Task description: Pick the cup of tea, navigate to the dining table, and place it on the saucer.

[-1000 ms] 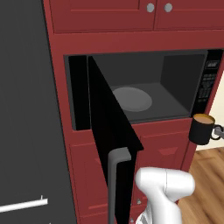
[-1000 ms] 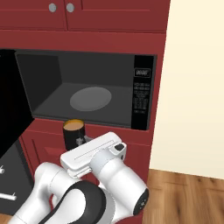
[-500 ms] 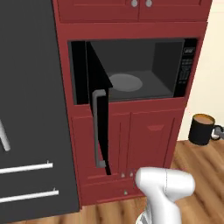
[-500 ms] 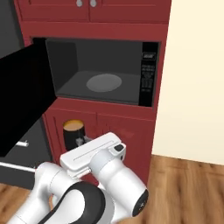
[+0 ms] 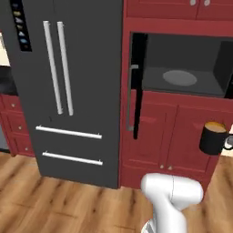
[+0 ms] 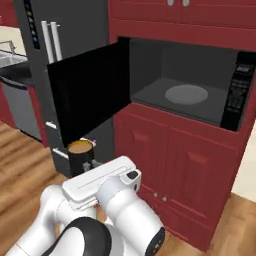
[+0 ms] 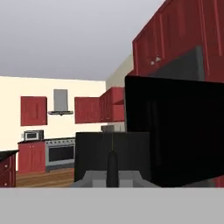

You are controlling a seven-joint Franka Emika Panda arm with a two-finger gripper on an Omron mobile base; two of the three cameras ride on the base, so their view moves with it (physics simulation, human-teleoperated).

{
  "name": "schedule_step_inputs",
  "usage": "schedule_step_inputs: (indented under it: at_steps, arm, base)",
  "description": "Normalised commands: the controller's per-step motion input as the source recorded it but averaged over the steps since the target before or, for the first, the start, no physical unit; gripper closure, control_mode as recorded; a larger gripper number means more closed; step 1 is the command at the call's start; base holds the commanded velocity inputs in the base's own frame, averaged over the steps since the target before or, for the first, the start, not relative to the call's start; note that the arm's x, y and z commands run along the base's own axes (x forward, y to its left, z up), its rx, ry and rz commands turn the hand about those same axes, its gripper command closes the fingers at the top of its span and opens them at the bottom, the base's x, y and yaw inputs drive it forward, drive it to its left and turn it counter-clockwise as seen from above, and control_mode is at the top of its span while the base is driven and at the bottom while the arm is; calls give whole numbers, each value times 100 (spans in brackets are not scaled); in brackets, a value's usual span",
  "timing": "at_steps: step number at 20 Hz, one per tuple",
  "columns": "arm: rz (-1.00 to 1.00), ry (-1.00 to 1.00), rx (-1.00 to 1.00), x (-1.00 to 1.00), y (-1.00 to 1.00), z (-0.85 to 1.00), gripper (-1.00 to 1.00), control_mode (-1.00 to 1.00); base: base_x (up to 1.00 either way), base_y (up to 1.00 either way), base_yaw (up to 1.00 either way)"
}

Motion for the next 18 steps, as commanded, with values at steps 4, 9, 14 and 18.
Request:
schedule_step_inputs:
  at_steps: [4,9,14,18]
  arm:
    - [0,0,0,0,0,0,100,100]
    - [0,0,0,0,0,0,100,100]
    - [0,0,0,0,0,0,100,100]
    - [0,0,0,0,0,0,100,100]
  base:
    - [0,0,100]
    - [0,4,100]
    - [0,60,89]
    - [32,92,48]
